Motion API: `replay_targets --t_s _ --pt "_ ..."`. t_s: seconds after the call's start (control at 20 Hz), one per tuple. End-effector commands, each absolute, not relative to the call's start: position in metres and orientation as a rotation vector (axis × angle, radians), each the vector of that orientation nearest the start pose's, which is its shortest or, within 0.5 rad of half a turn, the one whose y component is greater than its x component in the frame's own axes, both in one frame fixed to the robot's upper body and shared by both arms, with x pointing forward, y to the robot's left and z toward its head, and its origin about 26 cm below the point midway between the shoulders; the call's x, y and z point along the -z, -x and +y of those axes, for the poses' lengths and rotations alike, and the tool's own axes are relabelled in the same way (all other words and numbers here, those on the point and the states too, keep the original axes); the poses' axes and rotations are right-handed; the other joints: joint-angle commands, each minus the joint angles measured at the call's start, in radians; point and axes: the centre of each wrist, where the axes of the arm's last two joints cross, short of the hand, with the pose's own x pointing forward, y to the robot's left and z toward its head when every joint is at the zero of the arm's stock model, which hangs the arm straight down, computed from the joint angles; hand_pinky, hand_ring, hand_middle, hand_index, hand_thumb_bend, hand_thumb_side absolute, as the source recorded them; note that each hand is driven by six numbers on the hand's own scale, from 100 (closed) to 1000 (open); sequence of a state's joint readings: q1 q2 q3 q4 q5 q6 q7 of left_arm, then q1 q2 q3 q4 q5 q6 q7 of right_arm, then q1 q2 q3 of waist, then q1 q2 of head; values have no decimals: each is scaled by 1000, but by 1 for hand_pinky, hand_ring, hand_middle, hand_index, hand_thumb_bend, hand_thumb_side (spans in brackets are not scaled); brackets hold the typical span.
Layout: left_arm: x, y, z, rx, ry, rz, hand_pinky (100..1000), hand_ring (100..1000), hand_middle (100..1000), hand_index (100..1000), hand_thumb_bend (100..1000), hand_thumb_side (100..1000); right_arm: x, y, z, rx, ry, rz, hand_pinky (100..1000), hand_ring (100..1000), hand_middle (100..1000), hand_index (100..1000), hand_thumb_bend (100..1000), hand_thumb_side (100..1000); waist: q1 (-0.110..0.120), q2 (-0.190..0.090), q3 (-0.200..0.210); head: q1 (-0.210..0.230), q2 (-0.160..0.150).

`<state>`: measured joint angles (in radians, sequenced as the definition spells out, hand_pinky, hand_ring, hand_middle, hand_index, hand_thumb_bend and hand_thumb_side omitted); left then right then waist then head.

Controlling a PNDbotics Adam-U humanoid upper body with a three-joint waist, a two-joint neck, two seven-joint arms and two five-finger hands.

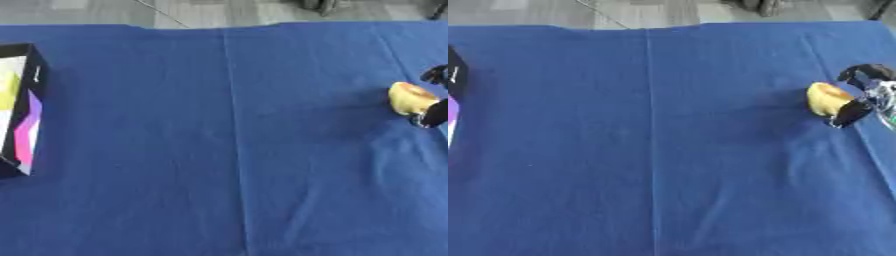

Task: Pick up the objects with one hand, pass them to the other hand, and then place them into the box on the other side of the table.

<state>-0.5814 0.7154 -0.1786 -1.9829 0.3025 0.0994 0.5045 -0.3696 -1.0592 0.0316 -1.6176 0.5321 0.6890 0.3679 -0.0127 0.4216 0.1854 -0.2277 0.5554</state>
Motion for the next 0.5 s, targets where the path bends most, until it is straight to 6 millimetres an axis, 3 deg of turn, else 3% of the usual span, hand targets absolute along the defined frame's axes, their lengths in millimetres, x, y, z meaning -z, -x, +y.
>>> replay_targets --t_s 0.05,0.3,0.45,0.5 --pt "-299 -303 249 194 -273 -2433 737 775 739 891 124 815 -275 -324 -421 -718 1318 -915 868 845 799 850 336 100 3 -14 4 -9 -20" --pt "-302 -303 247 194 -261 -2456 738 774 737 889 122 812 -264 -327 -425 -698 1326 -906 854 813 764 819 276 100 5 -4 21 -14 -32" --pt "-302 -303 247 193 -261 -2454 736 773 736 889 123 811 -260 -328 -427 -668 1367 -910 832 754 627 725 213 100 5 -4 27 -17 -33" --pt "-301 -304 247 191 -261 -2452 736 773 735 887 123 811 -260 -328 -427 -658 1388 -913 826 722 570 684 250 100 4 -4 27 -16 -33"
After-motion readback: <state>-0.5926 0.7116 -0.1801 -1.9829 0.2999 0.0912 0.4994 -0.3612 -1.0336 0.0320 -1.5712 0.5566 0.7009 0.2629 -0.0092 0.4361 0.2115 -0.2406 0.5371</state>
